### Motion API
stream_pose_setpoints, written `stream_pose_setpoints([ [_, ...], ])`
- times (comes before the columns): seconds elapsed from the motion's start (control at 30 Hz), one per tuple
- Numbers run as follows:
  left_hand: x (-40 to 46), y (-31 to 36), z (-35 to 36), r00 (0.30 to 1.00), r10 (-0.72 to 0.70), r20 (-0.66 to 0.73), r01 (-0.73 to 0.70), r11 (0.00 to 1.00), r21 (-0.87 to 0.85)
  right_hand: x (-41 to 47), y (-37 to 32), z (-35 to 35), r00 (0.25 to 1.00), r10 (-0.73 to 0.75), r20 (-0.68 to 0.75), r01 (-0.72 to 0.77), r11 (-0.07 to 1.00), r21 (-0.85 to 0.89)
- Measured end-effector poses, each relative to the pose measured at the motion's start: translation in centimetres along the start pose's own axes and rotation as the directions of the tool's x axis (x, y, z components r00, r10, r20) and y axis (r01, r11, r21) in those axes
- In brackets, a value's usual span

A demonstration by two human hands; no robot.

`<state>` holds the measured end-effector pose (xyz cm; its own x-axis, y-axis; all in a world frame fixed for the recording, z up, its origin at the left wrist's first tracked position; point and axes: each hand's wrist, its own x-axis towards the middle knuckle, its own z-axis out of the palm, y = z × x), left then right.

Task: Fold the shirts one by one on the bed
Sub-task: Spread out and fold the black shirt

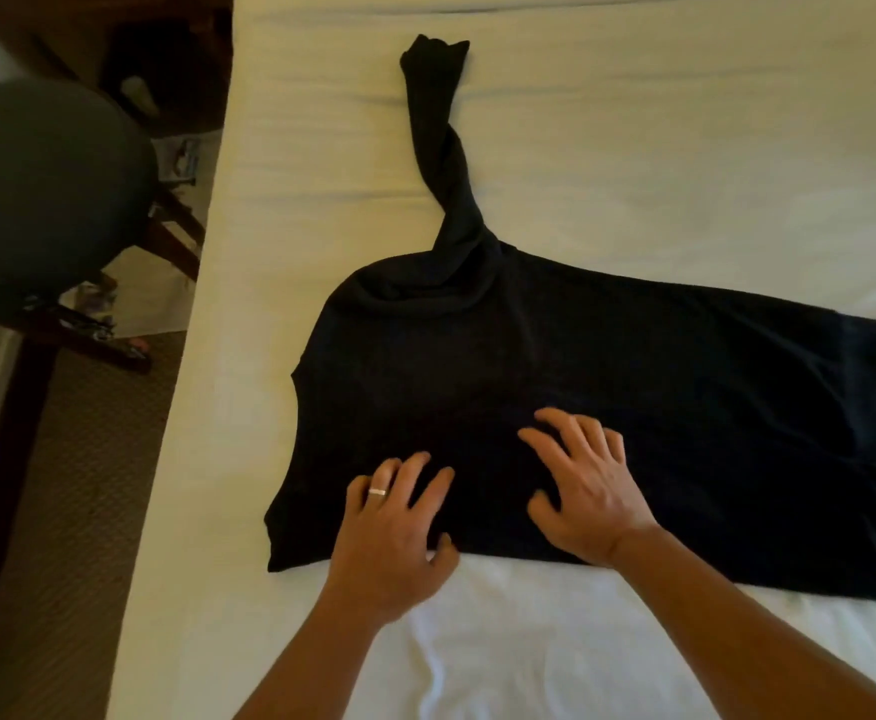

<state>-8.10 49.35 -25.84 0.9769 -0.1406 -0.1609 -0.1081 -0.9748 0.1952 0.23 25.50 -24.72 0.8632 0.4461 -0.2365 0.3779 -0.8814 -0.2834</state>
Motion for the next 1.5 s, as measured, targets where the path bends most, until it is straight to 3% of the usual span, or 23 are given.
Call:
stream_pose_setpoints([
  [0.1,-1.5,0.0,0.5,0.986,0.039,0.163,-0.059,0.991,0.120,-6.6,4.2,1.0,0.974,0.057,0.218,-0.025,0.989,-0.146],
  [0.33,0.3,1.3,0.9,0.981,-0.029,0.191,-0.034,0.947,0.318,-13.1,13.3,1.1,0.951,0.274,0.146,-0.214,0.920,-0.329],
  [0.47,0.7,2.5,1.1,0.978,-0.070,0.196,-0.013,0.918,0.396,-14.0,15.6,1.4,0.956,0.263,0.133,-0.204,0.915,-0.348],
  [0.6,-0.5,4.1,-0.3,0.981,-0.106,0.162,0.032,0.914,0.404,-14.7,15.3,0.5,0.973,0.221,0.064,-0.188,0.925,-0.329],
  [0.73,-3.6,5.1,-1.3,0.977,-0.103,0.189,0.022,0.922,0.386,-17.3,14.5,-1.4,0.948,0.247,0.201,-0.178,0.934,-0.311],
  [1.03,-17.0,6.9,-1.1,0.939,-0.086,0.332,-0.036,0.938,0.345,-29.1,9.6,0.3,0.932,0.218,0.289,-0.137,0.951,-0.276],
  [1.2,-24.6,8.5,-0.2,0.909,-0.130,0.397,0.013,0.959,0.282,-34.4,7.0,2.5,0.906,0.245,0.346,-0.167,0.956,-0.239],
  [1.27,-25.7,9.1,-0.4,0.916,-0.091,0.390,-0.024,0.960,0.279,-35.0,6.5,2.5,0.887,0.262,0.380,-0.186,0.956,-0.225],
  [1.43,-23.6,9.8,-2.9,0.834,-0.118,0.538,-0.020,0.970,0.243,-32.9,5.5,0.1,0.809,0.294,0.509,-0.254,0.956,-0.149],
  [1.5,-21.8,9.9,-3.6,0.845,-0.125,0.520,-0.011,0.968,0.250,-31.1,5.5,-0.8,0.811,0.308,0.497,-0.278,0.951,-0.136],
])
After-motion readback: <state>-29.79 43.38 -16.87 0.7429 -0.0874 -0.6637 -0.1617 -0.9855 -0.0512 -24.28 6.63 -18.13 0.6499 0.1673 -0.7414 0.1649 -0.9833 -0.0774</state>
